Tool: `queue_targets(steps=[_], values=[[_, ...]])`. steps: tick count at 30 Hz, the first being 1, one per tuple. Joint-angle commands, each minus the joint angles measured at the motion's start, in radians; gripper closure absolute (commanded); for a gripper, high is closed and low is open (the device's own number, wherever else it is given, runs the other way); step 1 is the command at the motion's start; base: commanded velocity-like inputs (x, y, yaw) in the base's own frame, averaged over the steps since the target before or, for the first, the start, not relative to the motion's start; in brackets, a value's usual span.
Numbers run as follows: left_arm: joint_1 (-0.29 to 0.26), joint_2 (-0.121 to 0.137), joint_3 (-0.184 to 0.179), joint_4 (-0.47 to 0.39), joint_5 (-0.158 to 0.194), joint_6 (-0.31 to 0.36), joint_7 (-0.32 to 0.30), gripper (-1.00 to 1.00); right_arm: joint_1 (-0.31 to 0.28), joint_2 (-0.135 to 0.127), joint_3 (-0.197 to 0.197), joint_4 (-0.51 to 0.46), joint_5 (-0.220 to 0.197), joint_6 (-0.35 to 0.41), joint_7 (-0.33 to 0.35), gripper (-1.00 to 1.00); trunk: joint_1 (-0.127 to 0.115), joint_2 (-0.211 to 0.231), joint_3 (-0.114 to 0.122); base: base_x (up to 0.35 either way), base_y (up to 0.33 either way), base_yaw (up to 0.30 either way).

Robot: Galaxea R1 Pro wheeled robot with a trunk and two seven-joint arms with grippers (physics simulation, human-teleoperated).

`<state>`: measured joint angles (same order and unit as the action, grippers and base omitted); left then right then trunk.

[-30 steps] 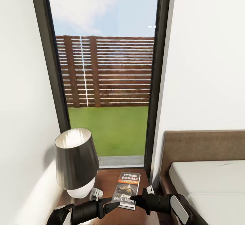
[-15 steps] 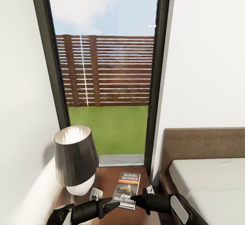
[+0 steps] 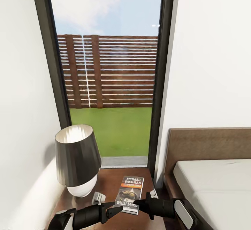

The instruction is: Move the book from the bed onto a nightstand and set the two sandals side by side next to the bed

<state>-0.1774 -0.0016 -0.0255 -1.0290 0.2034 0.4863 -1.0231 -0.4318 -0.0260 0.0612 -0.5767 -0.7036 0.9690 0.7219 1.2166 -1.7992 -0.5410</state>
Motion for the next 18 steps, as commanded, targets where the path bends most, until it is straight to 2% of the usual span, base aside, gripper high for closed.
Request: queue_targets(steps=[1,18], values=[[-0.001,0.000,-0.001,0.000,0.007,0.009,0.000,-1.00,-0.001,-0.001,0.003,0.000,-0.002,0.002,0.007,1.00,0.004,-0.008,-0.004,0.000,0.000,0.000],[-0.001,0.000,-0.001,0.000,0.007,0.009,0.000,-1.00,-0.001,0.000,0.003,0.001,-0.001,0.002,0.007,1.00,0.069,-0.127,-0.058,0.000,0.000,0.000]])
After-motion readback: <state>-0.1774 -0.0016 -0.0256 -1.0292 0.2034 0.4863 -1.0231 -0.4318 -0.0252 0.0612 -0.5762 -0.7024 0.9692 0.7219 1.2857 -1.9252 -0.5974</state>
